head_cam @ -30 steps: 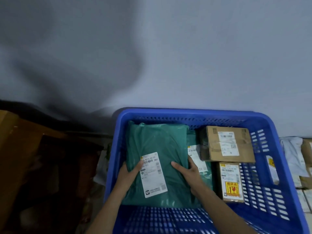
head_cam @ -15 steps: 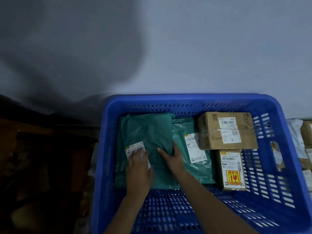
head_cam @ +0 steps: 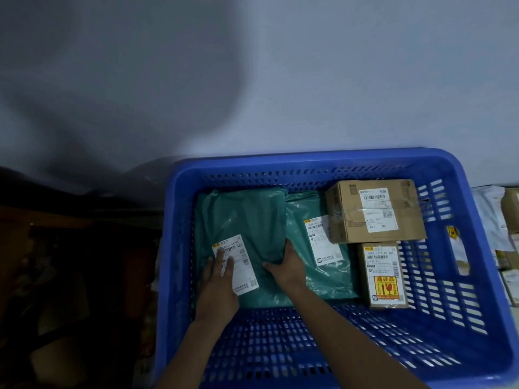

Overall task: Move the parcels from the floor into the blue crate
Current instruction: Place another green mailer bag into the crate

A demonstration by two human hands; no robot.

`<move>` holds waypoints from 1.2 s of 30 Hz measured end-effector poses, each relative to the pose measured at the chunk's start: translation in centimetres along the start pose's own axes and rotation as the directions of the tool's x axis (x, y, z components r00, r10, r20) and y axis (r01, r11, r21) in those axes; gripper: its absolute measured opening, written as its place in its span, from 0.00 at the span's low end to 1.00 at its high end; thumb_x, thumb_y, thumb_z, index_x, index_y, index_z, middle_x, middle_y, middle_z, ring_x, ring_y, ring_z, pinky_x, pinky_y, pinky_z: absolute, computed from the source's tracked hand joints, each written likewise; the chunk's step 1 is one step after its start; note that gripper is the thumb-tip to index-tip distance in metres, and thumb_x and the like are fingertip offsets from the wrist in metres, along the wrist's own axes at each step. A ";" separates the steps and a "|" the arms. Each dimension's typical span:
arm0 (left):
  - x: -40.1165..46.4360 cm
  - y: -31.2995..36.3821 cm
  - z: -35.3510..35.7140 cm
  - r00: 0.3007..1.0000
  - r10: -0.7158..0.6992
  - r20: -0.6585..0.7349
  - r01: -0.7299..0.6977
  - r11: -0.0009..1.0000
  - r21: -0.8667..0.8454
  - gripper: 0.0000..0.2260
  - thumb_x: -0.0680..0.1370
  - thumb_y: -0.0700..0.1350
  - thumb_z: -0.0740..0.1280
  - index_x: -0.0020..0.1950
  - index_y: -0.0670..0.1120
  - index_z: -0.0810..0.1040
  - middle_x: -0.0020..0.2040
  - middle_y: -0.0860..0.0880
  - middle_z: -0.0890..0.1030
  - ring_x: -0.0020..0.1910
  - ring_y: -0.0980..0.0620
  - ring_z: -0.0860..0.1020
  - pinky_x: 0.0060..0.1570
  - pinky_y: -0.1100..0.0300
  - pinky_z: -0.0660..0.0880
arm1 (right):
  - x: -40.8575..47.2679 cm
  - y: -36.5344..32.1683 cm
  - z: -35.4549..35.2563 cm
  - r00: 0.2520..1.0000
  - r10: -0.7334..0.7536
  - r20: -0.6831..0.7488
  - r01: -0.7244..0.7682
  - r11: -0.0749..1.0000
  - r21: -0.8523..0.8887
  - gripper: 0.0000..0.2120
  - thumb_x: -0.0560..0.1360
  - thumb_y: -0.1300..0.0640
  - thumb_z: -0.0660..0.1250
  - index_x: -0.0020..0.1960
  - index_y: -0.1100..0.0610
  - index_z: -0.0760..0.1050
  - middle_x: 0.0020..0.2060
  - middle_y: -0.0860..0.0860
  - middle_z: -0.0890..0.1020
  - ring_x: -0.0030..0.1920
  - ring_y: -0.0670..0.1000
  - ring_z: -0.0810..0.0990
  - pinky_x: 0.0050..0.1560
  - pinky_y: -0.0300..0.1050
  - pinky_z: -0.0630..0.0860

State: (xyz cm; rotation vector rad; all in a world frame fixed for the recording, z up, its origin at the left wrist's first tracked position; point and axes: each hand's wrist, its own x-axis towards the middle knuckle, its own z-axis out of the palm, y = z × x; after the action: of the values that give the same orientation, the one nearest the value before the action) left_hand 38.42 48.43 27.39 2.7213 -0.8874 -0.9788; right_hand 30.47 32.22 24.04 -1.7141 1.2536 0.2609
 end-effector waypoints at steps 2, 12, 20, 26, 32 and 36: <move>-0.2 0.0 -0.2 1.000 -0.011 -0.015 0.010 1.000 -0.025 0.32 0.77 0.40 0.62 0.78 0.48 0.52 0.79 0.50 0.41 0.77 0.45 0.47 0.76 0.53 0.53 | -0.4 0.2 -0.9 0.999 -0.010 0.041 0.012 0.999 -0.047 0.44 0.66 0.47 0.76 0.75 0.54 0.58 0.63 0.55 0.76 0.61 0.56 0.76 0.59 0.51 0.76; -5.8 1.0 -5.0 0.985 -0.154 0.085 0.167 0.969 -0.184 0.24 0.74 0.56 0.64 0.68 0.49 0.67 0.65 0.47 0.71 0.62 0.47 0.71 0.59 0.50 0.73 | -10.0 2.7 -8.8 0.987 0.050 0.153 -0.051 0.999 0.002 0.43 0.67 0.41 0.75 0.75 0.54 0.60 0.69 0.53 0.72 0.67 0.53 0.72 0.66 0.45 0.70; -8.5 11.4 -14.9 1.000 0.007 0.014 -0.005 0.991 -0.137 0.26 0.75 0.55 0.64 0.68 0.43 0.68 0.66 0.43 0.72 0.63 0.43 0.73 0.61 0.53 0.72 | -17.5 -2.2 -19.5 0.997 -0.072 -0.030 0.075 0.990 0.116 0.42 0.69 0.40 0.73 0.76 0.52 0.59 0.71 0.53 0.70 0.69 0.53 0.70 0.66 0.49 0.70; -12.4 21.4 -19.1 0.984 0.174 -0.023 -0.175 0.981 -0.086 0.26 0.76 0.56 0.64 0.70 0.43 0.67 0.68 0.43 0.70 0.67 0.44 0.69 0.64 0.53 0.69 | -22.3 -1.5 -28.2 0.983 -0.098 -0.153 0.133 0.962 0.237 0.41 0.69 0.41 0.73 0.75 0.50 0.59 0.71 0.52 0.69 0.69 0.55 0.70 0.66 0.52 0.71; -17.8 32.3 -17.5 0.958 0.286 -0.005 -0.285 0.955 -0.081 0.26 0.74 0.58 0.63 0.69 0.47 0.68 0.65 0.46 0.71 0.65 0.45 0.71 0.62 0.52 0.70 | -26.0 4.3 -37.2 0.965 -0.113 -0.237 0.174 0.950 0.258 0.41 0.69 0.42 0.74 0.75 0.53 0.60 0.71 0.53 0.70 0.70 0.53 0.70 0.66 0.47 0.68; -20.1 40.8 -13.4 0.959 0.284 0.027 -0.275 0.946 -0.171 0.30 0.70 0.62 0.61 0.68 0.47 0.70 0.66 0.49 0.72 0.64 0.46 0.73 0.63 0.50 0.70 | -28.2 10.7 -44.3 0.954 -0.095 -0.283 0.176 0.944 0.278 0.40 0.69 0.43 0.74 0.75 0.54 0.61 0.70 0.53 0.71 0.69 0.52 0.70 0.65 0.44 0.68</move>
State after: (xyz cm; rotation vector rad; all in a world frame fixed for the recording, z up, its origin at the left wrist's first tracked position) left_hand 14.27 25.10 60.82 2.3606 -1.1096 -1.0154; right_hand -6.24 14.79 58.94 -1.5950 1.2837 -0.2429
